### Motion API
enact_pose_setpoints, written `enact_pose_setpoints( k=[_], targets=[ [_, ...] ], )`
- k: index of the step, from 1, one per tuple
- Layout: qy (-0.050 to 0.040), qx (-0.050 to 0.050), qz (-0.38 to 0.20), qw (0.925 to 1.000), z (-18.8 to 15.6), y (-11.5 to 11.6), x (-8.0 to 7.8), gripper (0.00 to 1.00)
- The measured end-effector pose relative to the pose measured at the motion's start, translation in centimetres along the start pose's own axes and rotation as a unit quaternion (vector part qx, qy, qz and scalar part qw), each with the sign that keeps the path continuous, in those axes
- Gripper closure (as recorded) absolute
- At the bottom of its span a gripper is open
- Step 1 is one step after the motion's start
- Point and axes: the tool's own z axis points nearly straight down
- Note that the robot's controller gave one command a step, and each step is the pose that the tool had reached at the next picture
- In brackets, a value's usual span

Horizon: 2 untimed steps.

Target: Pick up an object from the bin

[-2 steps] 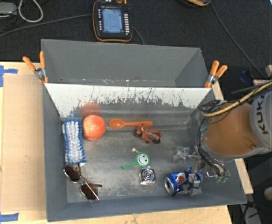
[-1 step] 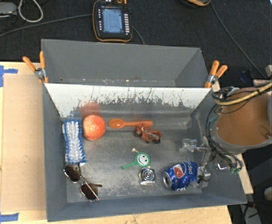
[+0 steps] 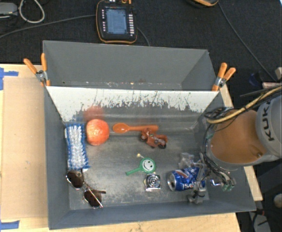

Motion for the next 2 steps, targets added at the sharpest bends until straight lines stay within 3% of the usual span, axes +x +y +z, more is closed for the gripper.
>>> enact_pose_setpoints(
  k=[1,2],
  targets=[
    [-0.0088,0.003,-0.087,0.9962,-0.78,-0.13,-1.33,0.00],
    [-0.0055,0.001,-0.003,1.0000,-0.34,0.01,-0.40,1.00]
  ],
)
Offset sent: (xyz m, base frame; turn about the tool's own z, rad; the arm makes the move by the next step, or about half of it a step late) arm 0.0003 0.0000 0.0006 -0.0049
